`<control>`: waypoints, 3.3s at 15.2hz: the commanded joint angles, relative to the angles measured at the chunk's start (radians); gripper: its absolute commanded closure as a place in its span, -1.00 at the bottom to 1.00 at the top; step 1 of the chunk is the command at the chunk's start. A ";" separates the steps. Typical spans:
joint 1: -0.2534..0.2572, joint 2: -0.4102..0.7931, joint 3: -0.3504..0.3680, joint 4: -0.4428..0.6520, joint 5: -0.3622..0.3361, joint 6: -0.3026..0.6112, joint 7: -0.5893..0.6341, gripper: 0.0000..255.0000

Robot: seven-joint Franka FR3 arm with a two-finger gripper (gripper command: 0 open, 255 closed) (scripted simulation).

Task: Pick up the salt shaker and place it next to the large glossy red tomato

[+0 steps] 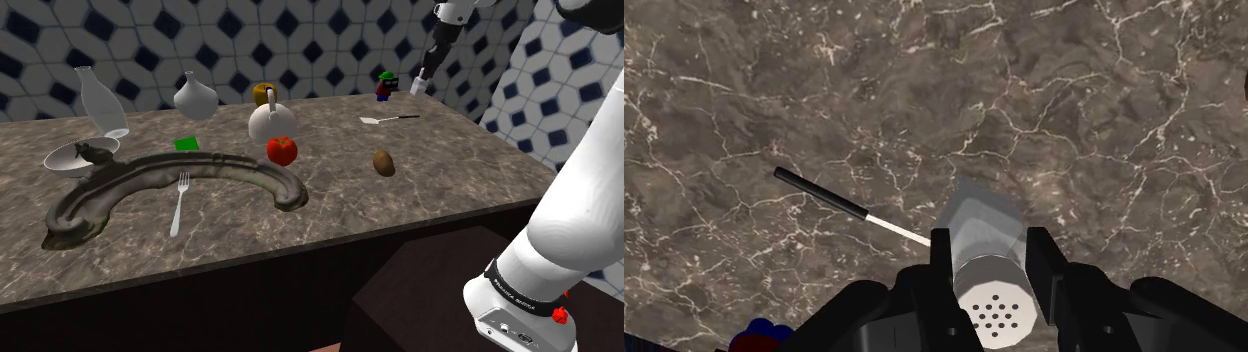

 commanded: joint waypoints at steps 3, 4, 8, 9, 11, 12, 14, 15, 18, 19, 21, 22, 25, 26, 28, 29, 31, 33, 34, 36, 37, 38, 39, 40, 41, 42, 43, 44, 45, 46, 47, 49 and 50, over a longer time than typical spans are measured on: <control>0.068 -0.100 0.037 -0.113 -0.069 0.039 0.117 1.00; 0.082 -0.122 0.049 -0.136 -0.084 0.046 0.147 1.00; 0.131 -0.198 0.102 -0.218 -0.133 0.067 0.263 1.00; 0.142 -0.213 0.116 -0.235 -0.143 0.071 0.291 1.00; 0.163 -0.242 0.145 -0.266 -0.161 0.078 0.348 1.00; 0.172 -0.254 0.160 -0.280 -0.168 0.081 0.376 1.00; 0.192 -0.275 0.191 -0.303 -0.180 0.086 0.430 1.00; 0.201 -0.284 0.206 -0.313 -0.185 0.087 0.457 1.00; 0.231 -0.304 0.252 -0.337 -0.196 0.092 0.537 1.00; 0.240 -0.308 0.267 -0.342 -0.198 0.093 0.563 1.00; 0.259 -0.314 0.298 -0.350 -0.202 0.094 0.614 1.00; 0.269 -0.315 0.313 -0.352 -0.203 0.095 0.640 1.00; 0.299 -0.313 0.357 -0.351 -0.206 0.095 0.715 1.00; 0.309 -0.310 0.372 -0.349 -0.206 0.095 0.739 1.00; 0.329 -0.302 0.400 -0.340 -0.207 0.094 0.788 1.00; 0.339 -0.296 0.414 -0.334 -0.207 0.093 0.812 1.00; 0.359 -0.282 0.442 -0.319 -0.208 0.091 0.860 1.00; 0.371 -0.270 0.458 -0.320 -0.209 0.102 0.888 1.00; 0.371 -0.268 0.458 -0.331 -0.209 0.116 0.888 1.00; 0.370 -0.264 0.457 -0.354 -0.209 0.142 0.888 1.00; 0.370 -0.261 0.457 -0.364 -0.209 0.156 0.889 1.00; 0.370 -0.259 0.457 -0.375 -0.209 0.169 0.889 1.00; 0.370 -0.256 0.457 -0.386 -0.209 0.182 0.889 1.00; 0.370 -0.252 0.457 -0.396 -0.208 0.196 0.889 1.00; 0.370 -0.249 0.456 -0.406 -0.208 0.209 0.889 1.00; 0.370 -0.245 0.456 -0.415 -0.208 0.223 0.889 1.00; 0.370 -0.242 0.456 -0.425 -0.208 0.236 0.889 1.00; 0.370 -0.238 0.456 -0.434 -0.208 0.249 0.889 1.00; 0.370 -0.233 0.456 -0.444 -0.208 0.263 0.889 1.00; 0.370 -0.229 0.455 -0.452 -0.208 0.276 0.889 1.00; 0.370 -0.224 0.455 -0.461 -0.207 0.289 0.889 1.00; 0.369 -0.214 0.455 -0.478 -0.207 0.316 0.889 1.00; 0.369 -0.209 0.455 -0.486 -0.207 0.329 0.889 1.00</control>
